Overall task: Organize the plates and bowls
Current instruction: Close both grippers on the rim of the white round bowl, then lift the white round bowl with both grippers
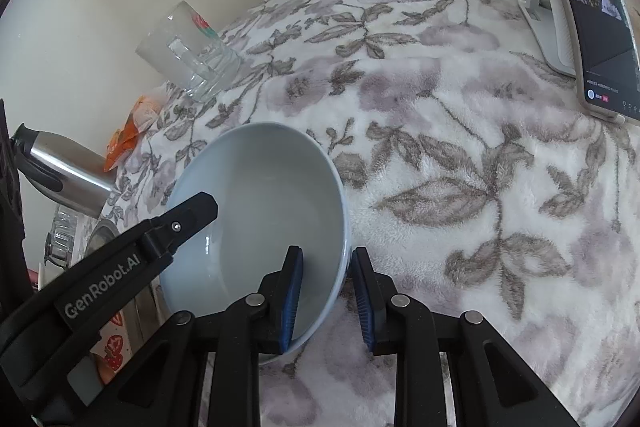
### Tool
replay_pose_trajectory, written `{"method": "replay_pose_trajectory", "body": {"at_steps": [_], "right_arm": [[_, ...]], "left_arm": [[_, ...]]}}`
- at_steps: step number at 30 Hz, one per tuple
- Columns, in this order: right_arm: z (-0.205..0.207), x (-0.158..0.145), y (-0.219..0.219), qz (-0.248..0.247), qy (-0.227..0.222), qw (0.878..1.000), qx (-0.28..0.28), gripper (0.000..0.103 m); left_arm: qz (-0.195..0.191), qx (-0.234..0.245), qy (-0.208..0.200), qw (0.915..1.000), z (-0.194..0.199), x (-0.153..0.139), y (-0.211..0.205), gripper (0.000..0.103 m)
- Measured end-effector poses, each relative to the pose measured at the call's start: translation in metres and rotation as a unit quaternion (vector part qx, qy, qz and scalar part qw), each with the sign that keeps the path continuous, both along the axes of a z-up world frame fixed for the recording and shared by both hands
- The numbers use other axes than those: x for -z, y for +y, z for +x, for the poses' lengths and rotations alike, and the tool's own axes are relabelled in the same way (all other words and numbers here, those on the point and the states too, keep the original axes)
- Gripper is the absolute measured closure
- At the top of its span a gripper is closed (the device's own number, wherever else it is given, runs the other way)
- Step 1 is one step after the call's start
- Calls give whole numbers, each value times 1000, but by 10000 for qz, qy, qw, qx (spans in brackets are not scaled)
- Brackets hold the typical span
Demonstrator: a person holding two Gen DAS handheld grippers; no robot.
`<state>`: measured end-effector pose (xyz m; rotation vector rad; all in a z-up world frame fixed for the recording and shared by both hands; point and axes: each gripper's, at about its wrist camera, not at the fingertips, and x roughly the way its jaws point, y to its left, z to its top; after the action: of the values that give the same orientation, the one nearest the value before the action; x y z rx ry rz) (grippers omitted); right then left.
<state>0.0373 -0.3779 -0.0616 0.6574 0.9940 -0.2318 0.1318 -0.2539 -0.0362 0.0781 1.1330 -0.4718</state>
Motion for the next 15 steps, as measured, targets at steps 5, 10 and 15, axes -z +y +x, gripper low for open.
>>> {"method": "replay_pose_trajectory", "body": {"at_steps": [5, 10, 15], "right_arm": [[0, -1, 1, -10, 8, 10000, -3, 78], [1, -3, 4, -62, 27, 10000, -37, 81], [-1, -2, 1, 98, 26, 9999, 31, 82]], "left_arm": [[6, 8, -8, 10000, 0, 0, -1, 85], [-11, 30, -2, 10000, -1, 0, -1, 85], [-122, 34, 63, 9999, -1, -1, 2, 86]]}}
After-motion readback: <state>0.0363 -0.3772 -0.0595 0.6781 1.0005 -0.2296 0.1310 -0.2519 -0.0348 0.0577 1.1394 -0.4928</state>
